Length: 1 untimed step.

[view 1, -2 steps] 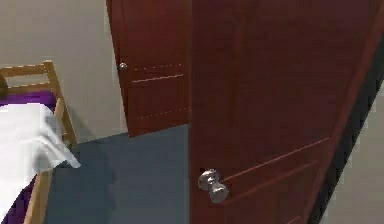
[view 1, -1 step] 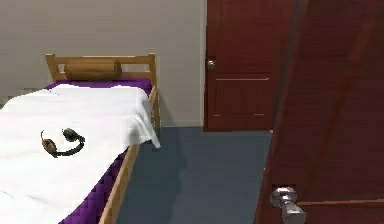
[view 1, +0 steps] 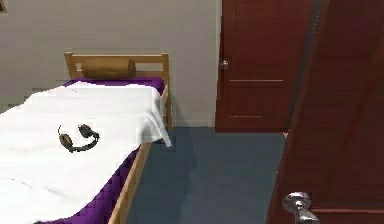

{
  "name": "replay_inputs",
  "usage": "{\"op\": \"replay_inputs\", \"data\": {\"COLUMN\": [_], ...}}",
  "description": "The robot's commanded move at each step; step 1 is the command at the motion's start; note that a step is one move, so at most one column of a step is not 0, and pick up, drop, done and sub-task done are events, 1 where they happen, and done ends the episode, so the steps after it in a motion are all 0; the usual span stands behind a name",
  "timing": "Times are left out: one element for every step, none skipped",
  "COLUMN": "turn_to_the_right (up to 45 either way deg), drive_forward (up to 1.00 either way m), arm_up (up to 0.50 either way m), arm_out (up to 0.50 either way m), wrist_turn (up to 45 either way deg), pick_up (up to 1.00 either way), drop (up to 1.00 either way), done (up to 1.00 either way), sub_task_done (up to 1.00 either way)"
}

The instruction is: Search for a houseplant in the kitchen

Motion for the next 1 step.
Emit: {"op": "replay_inputs", "data": {"turn_to_the_right": [0.0], "drive_forward": [0.75], "arm_up": [0.0], "arm_out": [0.0], "wrist_turn": [0.0], "pick_up": [0.0], "drop": [0.0], "done": [0.0], "sub_task_done": [0.0]}}
